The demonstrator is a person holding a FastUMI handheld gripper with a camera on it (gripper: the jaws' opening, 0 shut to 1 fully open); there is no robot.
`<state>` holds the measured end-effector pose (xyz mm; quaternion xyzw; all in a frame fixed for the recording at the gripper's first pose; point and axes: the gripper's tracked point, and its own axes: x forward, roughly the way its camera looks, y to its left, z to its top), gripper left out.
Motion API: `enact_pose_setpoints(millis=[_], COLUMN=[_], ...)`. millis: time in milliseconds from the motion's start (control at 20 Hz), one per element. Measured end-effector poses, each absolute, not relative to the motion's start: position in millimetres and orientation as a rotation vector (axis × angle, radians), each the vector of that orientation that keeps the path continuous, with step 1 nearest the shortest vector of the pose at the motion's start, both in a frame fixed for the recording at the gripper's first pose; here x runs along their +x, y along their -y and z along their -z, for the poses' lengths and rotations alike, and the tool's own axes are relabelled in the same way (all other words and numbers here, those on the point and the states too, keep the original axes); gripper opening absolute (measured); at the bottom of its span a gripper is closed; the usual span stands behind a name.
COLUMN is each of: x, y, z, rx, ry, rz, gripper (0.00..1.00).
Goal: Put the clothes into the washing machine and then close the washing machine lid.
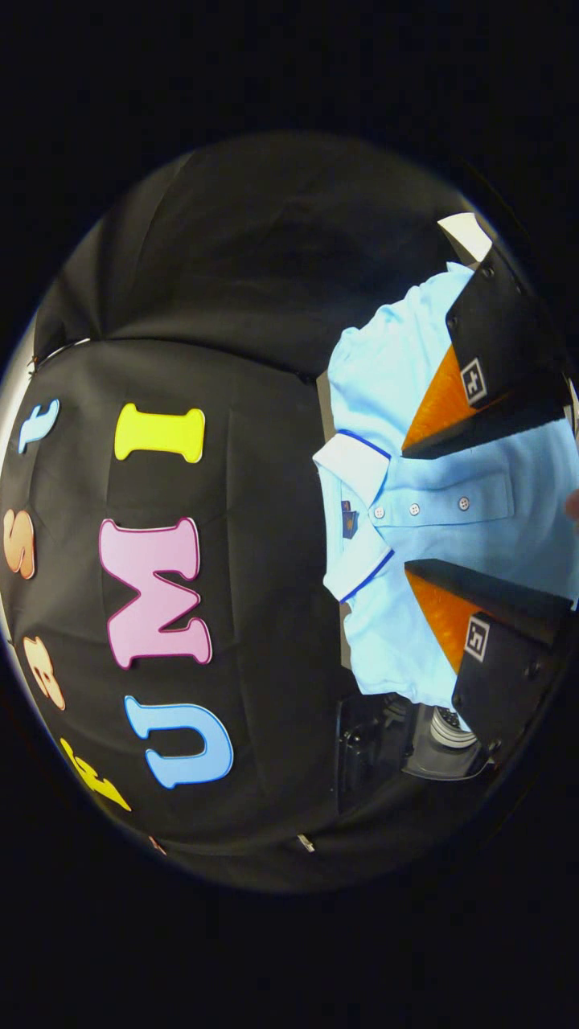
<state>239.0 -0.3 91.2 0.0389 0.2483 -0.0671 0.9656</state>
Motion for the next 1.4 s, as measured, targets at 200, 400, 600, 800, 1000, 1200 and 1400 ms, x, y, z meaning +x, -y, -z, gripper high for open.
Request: enact_pose_setpoints(millis=[200, 400, 600, 800, 1000, 1200, 1400], x=[235, 238, 242, 241, 240, 243, 245], y=[27, 23, 14, 15, 16, 14, 9], z=[-70, -59, -44, -44, -43, -43, -43], rx=[-0.022, 0.021, 0.051, 0.097, 0.099, 0.095, 0.086], ry=[-0.584, -0.614, -0.670, -0.702, -0.723, -0.722, -0.711], rz=[0.222, 0.206, 0.162, 0.152, 0.180, 0.192, 0.190], gripper=[0.97, 0.98, 0.97, 0.98, 0.98, 0.82, 0.48])
